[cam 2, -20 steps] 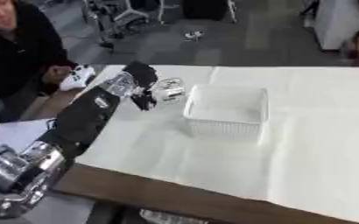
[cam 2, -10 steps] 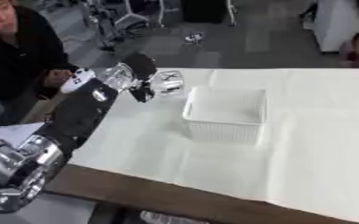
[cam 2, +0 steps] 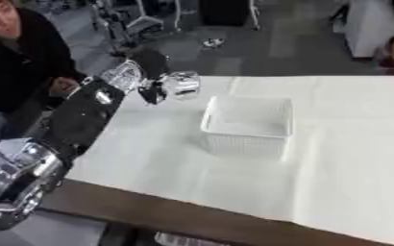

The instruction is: Pick up objects on the table and place them in the box.

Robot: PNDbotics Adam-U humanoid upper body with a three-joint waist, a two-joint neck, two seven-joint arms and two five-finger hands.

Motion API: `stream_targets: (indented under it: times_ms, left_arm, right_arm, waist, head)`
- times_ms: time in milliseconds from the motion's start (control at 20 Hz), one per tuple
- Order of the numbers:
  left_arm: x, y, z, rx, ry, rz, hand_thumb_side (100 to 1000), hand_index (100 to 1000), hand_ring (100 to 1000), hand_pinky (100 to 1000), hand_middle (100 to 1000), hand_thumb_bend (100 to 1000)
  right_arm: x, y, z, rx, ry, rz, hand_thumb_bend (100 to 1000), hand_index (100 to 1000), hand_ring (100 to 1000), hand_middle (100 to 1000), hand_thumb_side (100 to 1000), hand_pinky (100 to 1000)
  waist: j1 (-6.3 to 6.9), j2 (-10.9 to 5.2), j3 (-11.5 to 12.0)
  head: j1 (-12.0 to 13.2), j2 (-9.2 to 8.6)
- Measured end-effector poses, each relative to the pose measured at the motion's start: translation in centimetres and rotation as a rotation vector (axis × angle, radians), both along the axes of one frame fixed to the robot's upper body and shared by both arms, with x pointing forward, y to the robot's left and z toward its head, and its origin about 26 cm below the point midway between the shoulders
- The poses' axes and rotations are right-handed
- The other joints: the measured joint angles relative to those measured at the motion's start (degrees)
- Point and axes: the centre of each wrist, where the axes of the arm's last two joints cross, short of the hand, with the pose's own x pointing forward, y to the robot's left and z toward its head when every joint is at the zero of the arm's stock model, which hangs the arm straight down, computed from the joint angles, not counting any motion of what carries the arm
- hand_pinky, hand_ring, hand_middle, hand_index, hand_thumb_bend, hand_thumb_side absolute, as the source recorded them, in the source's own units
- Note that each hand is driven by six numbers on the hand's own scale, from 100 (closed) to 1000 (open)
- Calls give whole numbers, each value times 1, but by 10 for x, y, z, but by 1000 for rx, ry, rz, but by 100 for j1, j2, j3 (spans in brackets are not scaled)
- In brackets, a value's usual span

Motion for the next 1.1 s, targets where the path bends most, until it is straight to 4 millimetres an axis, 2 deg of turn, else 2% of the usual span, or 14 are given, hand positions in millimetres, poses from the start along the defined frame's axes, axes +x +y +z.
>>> stream_targets:
  times_ms: [450,750,1100]
  left_arm:
    - [1,-12,17,2,-29,-84,467,145,100,100,100,100]
    - [5,-38,24,11,-58,-192,469,144,100,100,100,100]
    - [7,-53,20,25,-70,-259,470,144,100,100,100,100]
  right_arm:
    - [0,0,-1,-1,1,-2,219,822,530,569,1000,438]
    - [0,2,0,7,-2,6,207,823,530,570,1000,442]
    - [-1,9,3,17,-15,31,191,824,531,570,1000,446]
  waist:
    - [7,-3,-39]
    - [46,-1,-140]
    - [82,47,-274]
  head:
    - [21,-49]
    - [103,-51]
    - [145,-52]
